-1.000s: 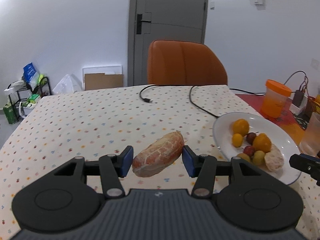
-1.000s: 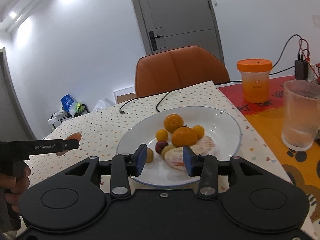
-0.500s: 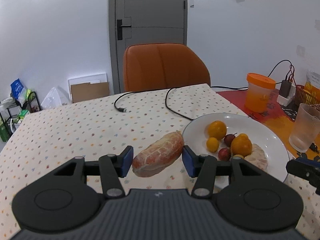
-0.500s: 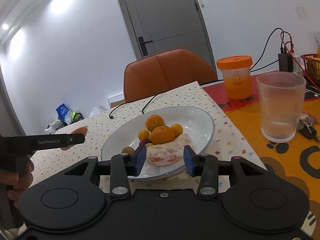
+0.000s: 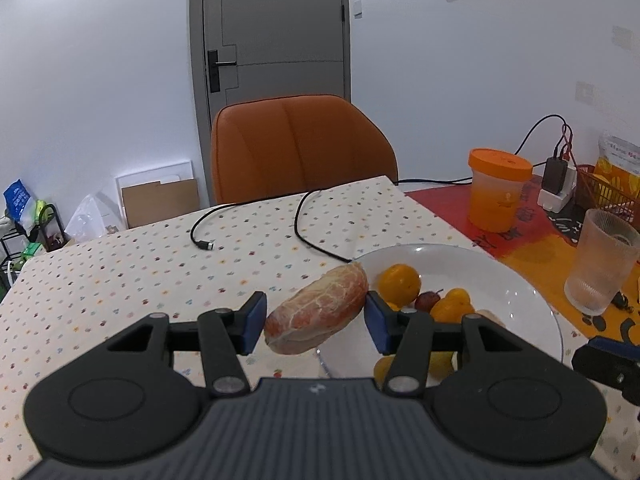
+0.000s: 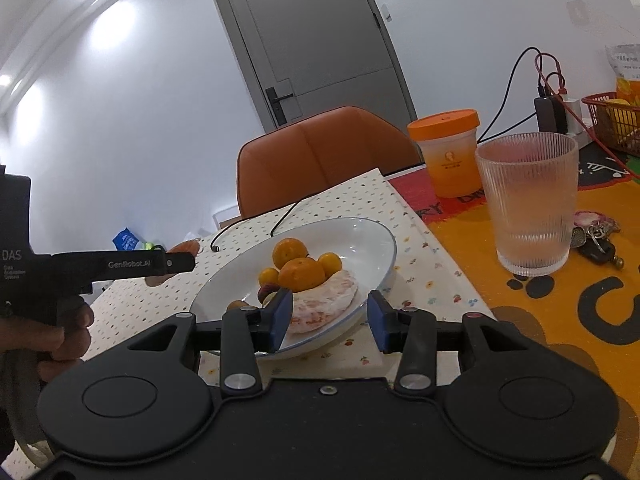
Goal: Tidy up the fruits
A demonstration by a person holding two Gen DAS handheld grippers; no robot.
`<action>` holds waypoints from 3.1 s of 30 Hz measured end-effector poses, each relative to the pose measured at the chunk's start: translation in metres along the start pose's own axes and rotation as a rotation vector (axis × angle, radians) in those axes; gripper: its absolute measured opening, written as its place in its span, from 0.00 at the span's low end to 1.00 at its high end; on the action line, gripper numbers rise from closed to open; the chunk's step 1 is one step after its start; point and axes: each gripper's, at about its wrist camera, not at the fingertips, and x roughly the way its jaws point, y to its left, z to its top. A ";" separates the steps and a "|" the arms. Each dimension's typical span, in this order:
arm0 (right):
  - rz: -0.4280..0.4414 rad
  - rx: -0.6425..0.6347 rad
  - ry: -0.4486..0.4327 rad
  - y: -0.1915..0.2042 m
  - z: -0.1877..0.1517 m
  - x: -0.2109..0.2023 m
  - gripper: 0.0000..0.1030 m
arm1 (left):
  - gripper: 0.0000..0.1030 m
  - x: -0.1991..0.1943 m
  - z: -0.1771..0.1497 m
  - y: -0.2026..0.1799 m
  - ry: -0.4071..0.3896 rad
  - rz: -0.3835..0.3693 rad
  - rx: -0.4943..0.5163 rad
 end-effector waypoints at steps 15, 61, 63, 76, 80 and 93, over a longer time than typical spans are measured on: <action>0.023 0.020 -0.005 -0.003 0.002 -0.002 0.42 | 0.60 -0.010 -0.001 -0.006 0.023 -0.045 0.013; 0.086 -0.114 0.008 0.074 0.004 -0.074 1.00 | 0.98 -0.156 -0.033 0.047 0.022 0.029 -0.036; 0.092 -0.120 0.017 0.079 0.004 -0.075 1.00 | 0.98 -0.164 -0.033 0.051 0.020 0.035 -0.050; 0.130 -0.170 0.067 0.111 0.009 -0.091 1.00 | 1.00 -0.211 -0.049 0.070 0.003 0.056 -0.119; 0.112 -0.177 0.069 0.114 0.012 -0.098 1.00 | 1.00 -0.222 -0.056 0.078 -0.005 0.063 -0.147; 0.094 -0.184 0.053 0.136 0.008 -0.115 1.00 | 1.00 -0.263 -0.075 0.091 -0.053 0.109 -0.157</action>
